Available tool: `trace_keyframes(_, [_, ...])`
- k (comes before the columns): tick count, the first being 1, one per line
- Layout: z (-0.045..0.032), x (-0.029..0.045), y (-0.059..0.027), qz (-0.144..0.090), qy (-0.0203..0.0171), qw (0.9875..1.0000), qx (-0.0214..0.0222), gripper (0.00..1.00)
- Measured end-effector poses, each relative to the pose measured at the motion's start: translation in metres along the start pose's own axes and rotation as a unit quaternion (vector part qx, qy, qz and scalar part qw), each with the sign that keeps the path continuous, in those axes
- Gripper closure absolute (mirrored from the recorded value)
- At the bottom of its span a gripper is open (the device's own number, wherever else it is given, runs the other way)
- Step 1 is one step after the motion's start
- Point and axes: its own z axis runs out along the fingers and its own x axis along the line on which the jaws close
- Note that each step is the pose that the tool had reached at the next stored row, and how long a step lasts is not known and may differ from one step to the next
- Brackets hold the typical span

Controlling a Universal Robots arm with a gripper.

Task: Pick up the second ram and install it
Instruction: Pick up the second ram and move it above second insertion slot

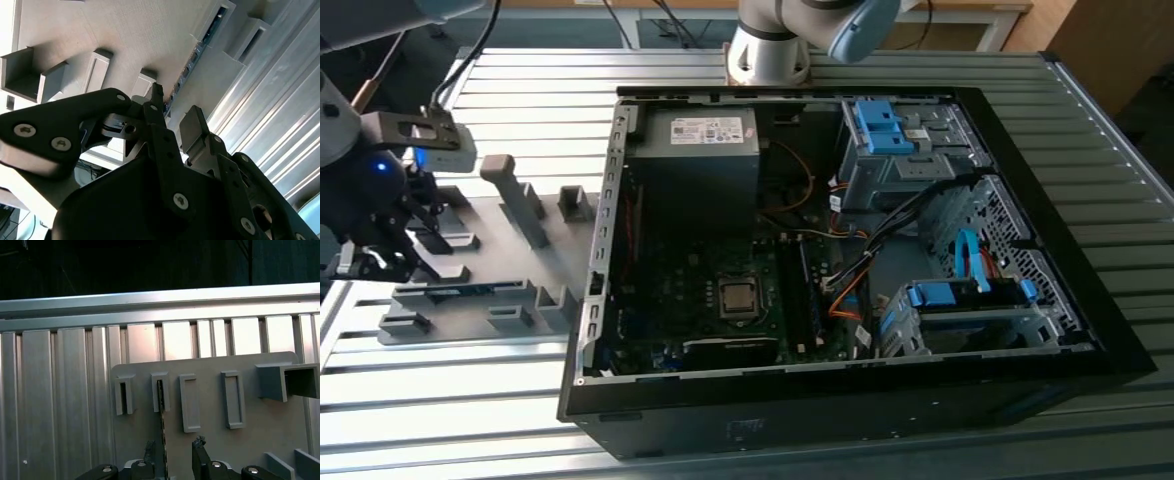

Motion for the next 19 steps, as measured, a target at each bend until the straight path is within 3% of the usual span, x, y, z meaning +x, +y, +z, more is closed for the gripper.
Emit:
trace_keyframes(10, [0.0123, 0.0015, -0.0003, -0.002, 0.0, 1.0, 0.0037, 0.59])
trace_keyframes(19, [0.0251, 0.0029, -0.0006, -0.004, 0.0001, 1.0, 0.0041, 0.59])
